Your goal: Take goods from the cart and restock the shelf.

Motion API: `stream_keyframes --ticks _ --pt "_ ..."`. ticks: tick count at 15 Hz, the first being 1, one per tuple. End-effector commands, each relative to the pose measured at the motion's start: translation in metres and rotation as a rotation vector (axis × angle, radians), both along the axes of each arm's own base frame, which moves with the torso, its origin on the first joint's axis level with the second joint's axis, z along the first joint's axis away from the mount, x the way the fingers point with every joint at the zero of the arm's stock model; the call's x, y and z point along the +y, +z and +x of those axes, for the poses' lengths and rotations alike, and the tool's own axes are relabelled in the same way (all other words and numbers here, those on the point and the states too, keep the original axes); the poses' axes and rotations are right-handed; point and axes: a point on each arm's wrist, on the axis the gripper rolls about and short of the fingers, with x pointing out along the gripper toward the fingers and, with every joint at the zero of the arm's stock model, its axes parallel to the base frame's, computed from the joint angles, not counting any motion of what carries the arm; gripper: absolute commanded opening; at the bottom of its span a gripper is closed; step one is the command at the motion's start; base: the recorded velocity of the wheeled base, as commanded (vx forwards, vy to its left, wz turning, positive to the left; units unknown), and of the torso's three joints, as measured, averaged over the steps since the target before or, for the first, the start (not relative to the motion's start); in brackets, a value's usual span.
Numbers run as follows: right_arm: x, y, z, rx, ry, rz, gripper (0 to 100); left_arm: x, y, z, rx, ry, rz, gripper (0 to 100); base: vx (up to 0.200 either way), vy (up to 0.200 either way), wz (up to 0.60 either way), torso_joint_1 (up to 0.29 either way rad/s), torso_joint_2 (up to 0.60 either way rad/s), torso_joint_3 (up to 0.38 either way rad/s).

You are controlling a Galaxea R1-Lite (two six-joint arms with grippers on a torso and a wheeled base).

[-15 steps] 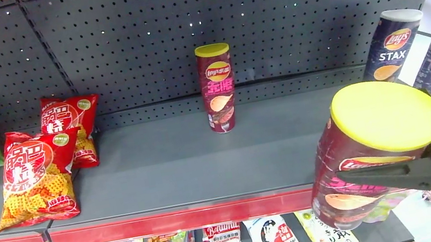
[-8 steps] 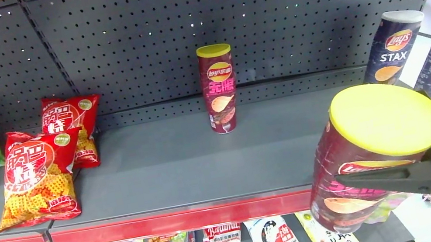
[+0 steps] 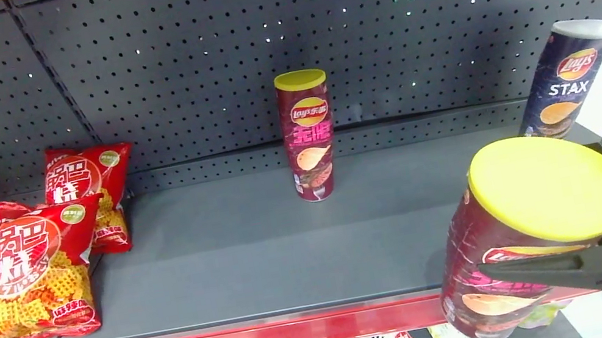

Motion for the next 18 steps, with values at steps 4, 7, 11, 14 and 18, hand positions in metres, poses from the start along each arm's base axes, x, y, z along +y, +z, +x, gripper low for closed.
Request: stream_keyframes --ticks 4,7,11,14,18 --pt "0.0 0.002 0.0 -0.006 0.0 0.005 0 0.0 0.0 0.0 0.001 0.001 -0.003 100 0.0 0.0 0.0 0.0 0.0 0.0" --pt "0.001 0.003 0.002 -0.009 -0.002 0.011 0 0.0 0.0 0.0 0.0 0.0 0.0 100 0.0 0.0 0.0 0.0 0.0 0.0" --pt "0.007 0.003 0.01 -0.029 -0.002 0.033 0 0.0 0.0 0.0 0.0 0.0 0.0 100 0.0 0.0 0.0 0.0 0.0 0.0" --pt "0.011 0.004 0.014 -0.027 0.003 0.03 0 0.0 0.0 0.0 -0.002 0.0 0.004 100 0.0 0.0 0.0 0.0 0.0 0.0" --pt "0.024 0.005 0.024 -0.005 0.013 0.03 0 0.0 0.0 -0.001 -0.019 -0.043 0.005 100 0.0 0.0 0.0 0.0 0.0 0.0"
